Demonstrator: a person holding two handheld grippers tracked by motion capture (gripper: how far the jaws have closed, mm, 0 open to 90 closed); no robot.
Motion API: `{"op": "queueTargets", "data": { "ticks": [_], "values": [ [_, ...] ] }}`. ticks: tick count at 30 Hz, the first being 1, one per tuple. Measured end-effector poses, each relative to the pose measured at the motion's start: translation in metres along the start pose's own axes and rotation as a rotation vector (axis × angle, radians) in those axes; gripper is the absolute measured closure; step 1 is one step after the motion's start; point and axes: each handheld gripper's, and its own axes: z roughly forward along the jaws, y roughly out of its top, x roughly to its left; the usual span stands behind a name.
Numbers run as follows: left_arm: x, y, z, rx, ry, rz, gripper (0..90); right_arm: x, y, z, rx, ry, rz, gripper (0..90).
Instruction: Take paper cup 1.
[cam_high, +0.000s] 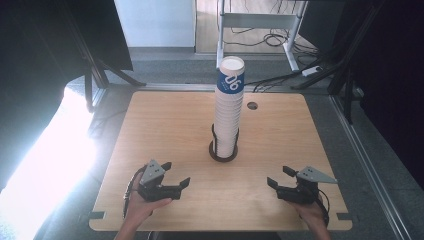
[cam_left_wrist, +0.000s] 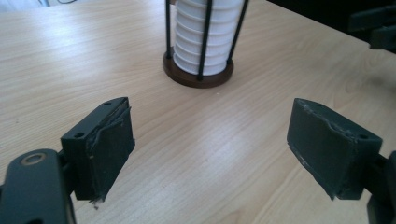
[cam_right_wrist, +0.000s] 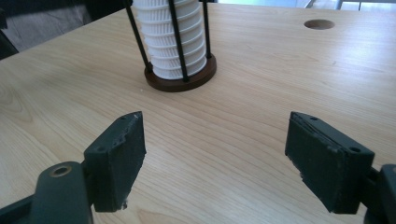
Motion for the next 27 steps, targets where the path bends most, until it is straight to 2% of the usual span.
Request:
{"op": "queueTargets", "data": {
  "ticks": [5,7,10,15,16,19,23,24,25,27],
  "values": [
    [0.001,-0.002,0.006,0.009,0.012,-0.012,15.0,-0.008,-0.004,-0.005,-0.004,-0.009,-0.008,21.1],
    [0.000,-0.003,0.007,0.012,0.007,-0.003,15.0,-0.011,-0.005,-0.007,-0.007,-0.019,-0.018,21.9],
    [-0.002,-0.004,0.006,0.014,0.003,0.009,15.0,-0.015,-0.004,-0.011,-0.019,-0.018,-0.005,22.9],
    [0.000,-0.005,0.004,0.001,-0.009,0.015,15.0,-0.016,-0.006,-0.011,-0.015,-0.014,-0.006,23.6],
    [0.000,-0.004,0.004,0.002,-0.022,0.012,15.0,-0.015,-0.006,-0.010,-0.014,-0.007,-0.014,23.7],
    [-0.003,-0.002,0.006,0.004,-0.024,0.024,15.1,-0.013,-0.005,-0.010,-0.010,-0.003,-0.026,23.7],
    [-0.009,0.011,0.014,0.000,-0.023,0.048,15.1,-0.011,-0.002,-0.011,-0.008,0.001,-0.033,23.7],
    [-0.010,0.020,0.021,-0.009,-0.029,0.058,15.1,-0.011,-0.001,-0.013,-0.012,0.004,-0.036,23.9],
    [-0.010,0.020,0.021,-0.009,-0.029,0.058,15.1,-0.012,-0.001,-0.013,-0.015,0.006,-0.035,24.1],
    [-0.011,0.037,0.034,-0.015,-0.038,0.068,15.0,-0.015,0.000,-0.015,-0.025,0.004,-0.030,24.6]
  ]
}}
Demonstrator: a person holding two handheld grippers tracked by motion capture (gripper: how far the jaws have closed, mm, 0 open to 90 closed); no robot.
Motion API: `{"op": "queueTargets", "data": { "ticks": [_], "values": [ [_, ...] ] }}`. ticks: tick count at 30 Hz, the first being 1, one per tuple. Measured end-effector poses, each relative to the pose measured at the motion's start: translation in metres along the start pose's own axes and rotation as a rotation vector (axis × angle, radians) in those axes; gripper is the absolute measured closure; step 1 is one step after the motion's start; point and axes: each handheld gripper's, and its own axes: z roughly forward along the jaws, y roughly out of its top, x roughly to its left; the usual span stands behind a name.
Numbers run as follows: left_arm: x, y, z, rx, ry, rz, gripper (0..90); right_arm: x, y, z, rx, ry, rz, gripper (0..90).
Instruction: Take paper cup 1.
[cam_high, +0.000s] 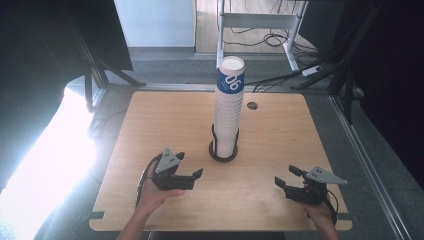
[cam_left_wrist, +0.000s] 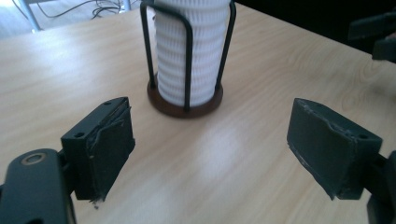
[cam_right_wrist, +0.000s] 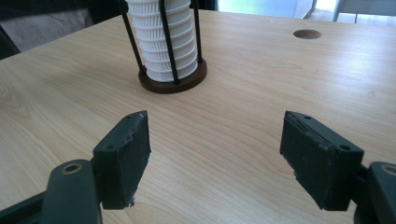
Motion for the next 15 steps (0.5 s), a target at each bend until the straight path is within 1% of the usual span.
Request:
{"op": "queueTargets", "data": {
  "ticks": [1,3,4,5,7,11,15],
  "values": [
    [0.001,0.004,0.003,-0.004,-0.002,0.003,15.0,-0.001,0.000,0.000,0.001,-0.001,0.004,24.9],
    [0.003,0.013,0.012,-0.012,-0.015,0.010,14.7,-0.002,-0.001,-0.001,0.001,-0.004,-0.003,25.3],
    [0.003,0.013,0.012,-0.012,-0.015,0.010,14.6,-0.003,-0.001,-0.001,0.001,-0.003,-0.004,25.4],
    [0.005,0.023,0.021,-0.008,-0.020,0.023,14.5,-0.003,-0.001,-0.001,0.001,-0.002,-0.004,25.5],
    [0.007,0.031,0.027,-0.004,-0.025,0.025,14.5,-0.003,-0.001,-0.002,-0.001,0.000,-0.004,25.7],
    [0.011,0.038,0.034,-0.013,-0.048,0.022,14.6,-0.002,-0.001,-0.002,-0.004,0.003,-0.006,26.0],
    [0.014,0.047,0.041,-0.036,-0.068,0.012,14.5,-0.001,-0.002,0.001,0.003,0.001,-0.007,26.2]
  ]
}}
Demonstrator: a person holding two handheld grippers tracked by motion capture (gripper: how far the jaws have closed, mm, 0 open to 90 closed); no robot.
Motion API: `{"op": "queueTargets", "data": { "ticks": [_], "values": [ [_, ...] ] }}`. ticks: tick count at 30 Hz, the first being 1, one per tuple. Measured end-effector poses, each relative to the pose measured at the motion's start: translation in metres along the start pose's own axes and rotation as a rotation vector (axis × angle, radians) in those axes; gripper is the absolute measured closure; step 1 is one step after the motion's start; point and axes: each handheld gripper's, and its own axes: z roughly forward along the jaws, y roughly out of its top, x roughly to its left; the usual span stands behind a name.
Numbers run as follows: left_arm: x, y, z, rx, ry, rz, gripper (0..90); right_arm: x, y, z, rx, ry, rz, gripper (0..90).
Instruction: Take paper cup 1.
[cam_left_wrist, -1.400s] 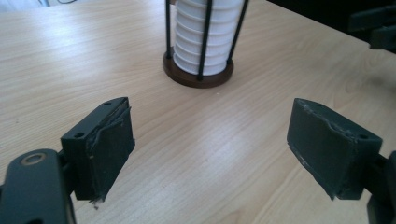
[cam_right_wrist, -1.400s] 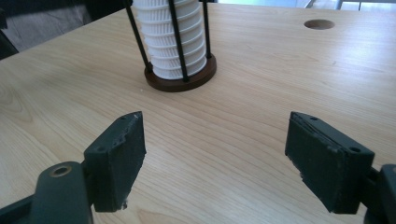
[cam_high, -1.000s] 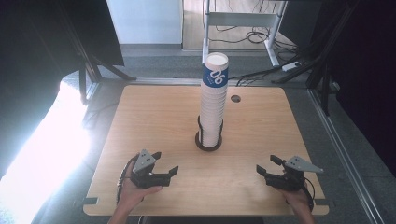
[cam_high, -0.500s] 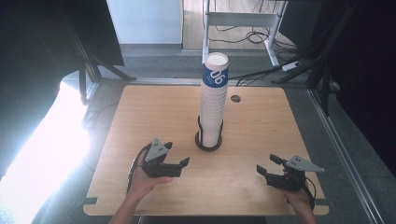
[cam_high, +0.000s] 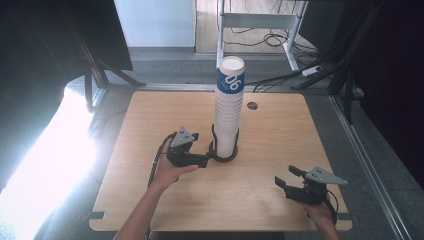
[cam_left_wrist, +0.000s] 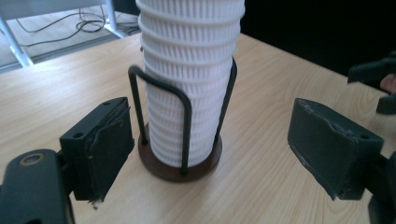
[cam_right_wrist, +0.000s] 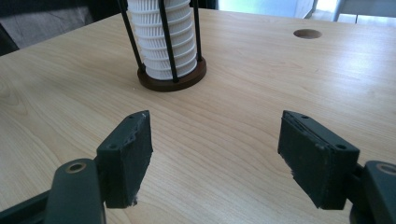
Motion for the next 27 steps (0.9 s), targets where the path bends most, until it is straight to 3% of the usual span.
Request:
{"op": "queueTargets", "data": {
  "ticks": [10,27],
  "values": [
    [0.002,0.030,0.027,-0.009,-0.020,0.021,8.0,0.004,-0.002,0.006,0.018,0.016,-0.018,26.6],
    [0.009,0.059,0.063,-0.004,-0.014,0.036,4.8,0.005,-0.003,0.008,0.030,0.013,-0.023,27.1]
  ]
}}
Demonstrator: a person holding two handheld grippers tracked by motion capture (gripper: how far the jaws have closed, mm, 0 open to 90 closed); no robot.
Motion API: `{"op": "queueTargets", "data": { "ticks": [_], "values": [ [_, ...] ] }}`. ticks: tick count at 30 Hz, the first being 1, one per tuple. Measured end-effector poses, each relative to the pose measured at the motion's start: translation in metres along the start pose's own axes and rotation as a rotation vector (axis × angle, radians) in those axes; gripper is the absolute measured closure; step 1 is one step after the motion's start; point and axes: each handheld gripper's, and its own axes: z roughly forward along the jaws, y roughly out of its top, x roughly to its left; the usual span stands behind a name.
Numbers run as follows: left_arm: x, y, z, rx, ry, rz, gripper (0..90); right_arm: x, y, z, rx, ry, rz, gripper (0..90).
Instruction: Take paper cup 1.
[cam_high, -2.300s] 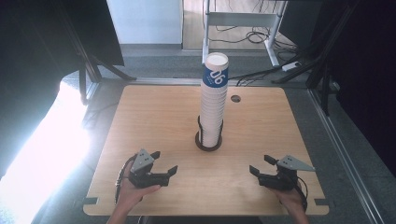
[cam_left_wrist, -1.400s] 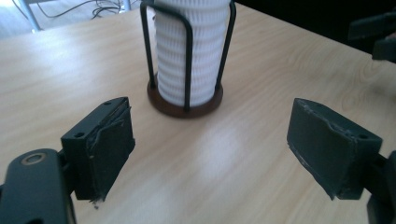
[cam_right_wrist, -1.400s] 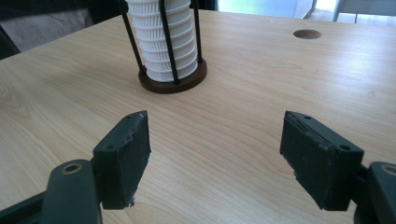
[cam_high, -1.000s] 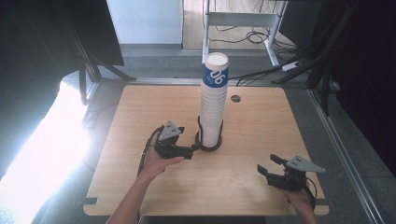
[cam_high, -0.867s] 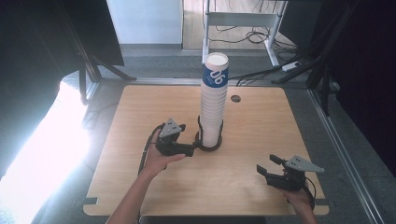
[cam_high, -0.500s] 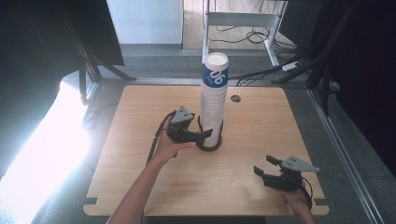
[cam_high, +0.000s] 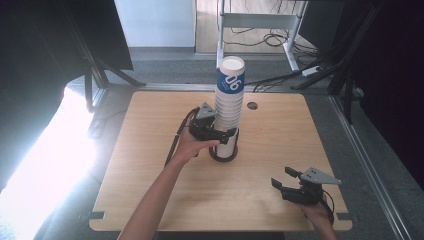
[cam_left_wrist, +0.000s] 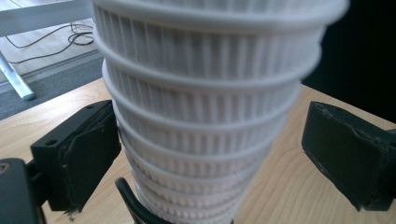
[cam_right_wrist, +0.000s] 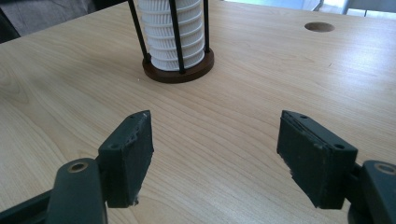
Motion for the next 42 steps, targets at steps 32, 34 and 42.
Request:
{"op": "queueTargets", "data": {
  "ticks": [32,34,42],
  "values": [
    [0.007,-0.003,0.014,-0.042,0.003,0.026,12.6,-0.010,0.083,0.013,-0.050,0.121,-0.055,26.8],
    [0.007,-0.003,0.014,-0.041,0.003,0.027,12.6,-0.010,0.092,0.013,-0.050,0.140,-0.062,26.9],
    [0.007,-0.002,0.014,-0.035,0.005,0.034,12.7,-0.008,0.135,0.022,-0.058,0.203,-0.098,27.7]
  ]
}}
